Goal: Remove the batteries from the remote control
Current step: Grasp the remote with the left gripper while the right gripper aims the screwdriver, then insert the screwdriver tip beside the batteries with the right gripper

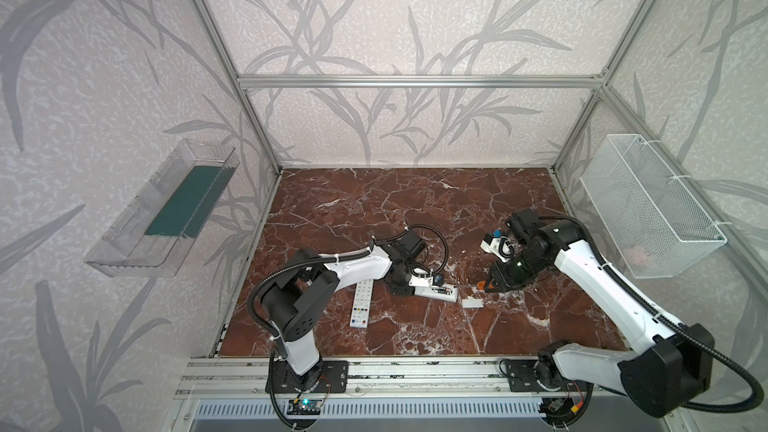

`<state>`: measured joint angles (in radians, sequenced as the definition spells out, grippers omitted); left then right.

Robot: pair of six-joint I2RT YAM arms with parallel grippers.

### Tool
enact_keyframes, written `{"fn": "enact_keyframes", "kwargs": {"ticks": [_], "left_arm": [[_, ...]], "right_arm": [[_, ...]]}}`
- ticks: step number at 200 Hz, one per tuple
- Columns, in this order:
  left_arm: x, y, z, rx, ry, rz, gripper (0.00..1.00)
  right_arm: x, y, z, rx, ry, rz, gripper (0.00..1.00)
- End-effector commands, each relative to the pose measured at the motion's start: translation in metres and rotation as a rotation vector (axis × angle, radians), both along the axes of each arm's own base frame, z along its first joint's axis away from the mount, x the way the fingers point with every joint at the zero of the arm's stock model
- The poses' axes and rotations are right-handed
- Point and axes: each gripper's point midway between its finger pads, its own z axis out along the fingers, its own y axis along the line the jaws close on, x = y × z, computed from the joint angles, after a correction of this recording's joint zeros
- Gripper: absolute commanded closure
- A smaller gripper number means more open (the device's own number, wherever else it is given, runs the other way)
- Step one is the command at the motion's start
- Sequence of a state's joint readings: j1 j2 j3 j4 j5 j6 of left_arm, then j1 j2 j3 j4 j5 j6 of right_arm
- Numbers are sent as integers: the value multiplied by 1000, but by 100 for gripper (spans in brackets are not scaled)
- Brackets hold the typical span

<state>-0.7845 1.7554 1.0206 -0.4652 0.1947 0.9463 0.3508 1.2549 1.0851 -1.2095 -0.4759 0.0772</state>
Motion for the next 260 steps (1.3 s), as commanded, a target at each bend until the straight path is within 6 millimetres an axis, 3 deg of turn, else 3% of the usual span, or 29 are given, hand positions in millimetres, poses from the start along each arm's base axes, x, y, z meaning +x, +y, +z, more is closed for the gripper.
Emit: {"fn": "enact_keyframes", "kwargs": {"ticks": [1, 159, 260], "left_arm": [[-12, 15, -19, 89, 29, 11, 82], [-12, 15, -19, 93, -22, 11, 88], [-13, 15, -20, 94, -19, 14, 92]], "right_arm": [[0, 2, -4, 2, -3, 16, 100], [0, 5, -32, -20, 51, 12, 100], [0, 2, -32, -39, 46, 4, 100]]}}
